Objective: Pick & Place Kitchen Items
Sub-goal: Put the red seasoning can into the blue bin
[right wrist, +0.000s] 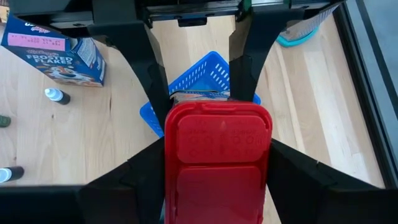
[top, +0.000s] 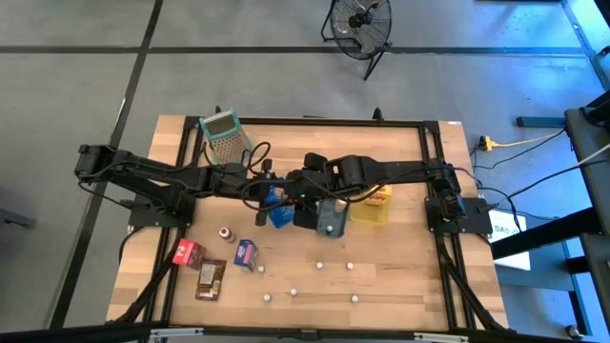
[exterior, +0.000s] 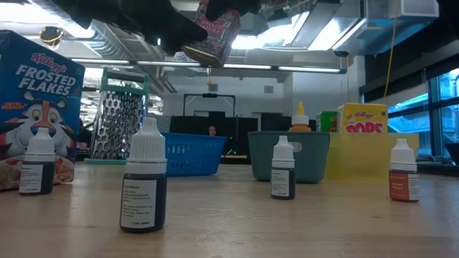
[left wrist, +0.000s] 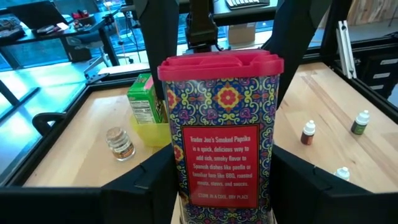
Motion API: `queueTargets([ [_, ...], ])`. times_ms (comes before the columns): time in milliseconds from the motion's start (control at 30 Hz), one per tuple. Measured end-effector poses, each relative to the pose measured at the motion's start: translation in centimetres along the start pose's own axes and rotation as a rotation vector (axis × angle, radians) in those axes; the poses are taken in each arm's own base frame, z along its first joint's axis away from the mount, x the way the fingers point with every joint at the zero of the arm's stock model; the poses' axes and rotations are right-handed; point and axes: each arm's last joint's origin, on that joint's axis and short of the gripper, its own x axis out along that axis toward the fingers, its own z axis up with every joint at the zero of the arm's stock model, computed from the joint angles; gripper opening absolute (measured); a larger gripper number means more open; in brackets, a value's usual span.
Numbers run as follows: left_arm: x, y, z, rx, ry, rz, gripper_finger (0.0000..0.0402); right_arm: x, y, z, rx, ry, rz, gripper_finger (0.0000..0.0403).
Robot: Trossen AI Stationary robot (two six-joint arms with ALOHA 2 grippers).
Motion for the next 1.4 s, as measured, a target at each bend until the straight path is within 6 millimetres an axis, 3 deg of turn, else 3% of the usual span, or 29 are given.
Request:
queueTargets([
  [300, 0.0, 0.0, -0.1, 0.015, 0.006, 0.001, 0.0198, 0.0, 0.0, 0.0, -0.007, 0.002, 0.012, 0.0266],
  [567, 0.0, 0.0, 0.0, 0.010, -0.003, 0.004, 0.0195, -0.3, 0.3, -0.4, -0.030, 0.019, -0.049, 0.0267],
  [933, 0.0, -0.3, 0.8, 0.060, -0.073, 0.048, 0.0195, -2.7, 1.4, -1.6, -0.005, 0.047, -0.093, 0.0261],
  [1200, -0.6, -1.4, 3.0, 0.051, -0.305, -0.015, 0.0196, -3.7, 2.9, -2.5, -0.005, 0.054, -0.146, 0.0252],
  [1400, -1.0, -2.3, 3.8, 0.098, -0.376, 0.003, 0.0196, -4.2, 4.3, -2.5, -0.054, -0.013, -0.190, 0.0252],
])
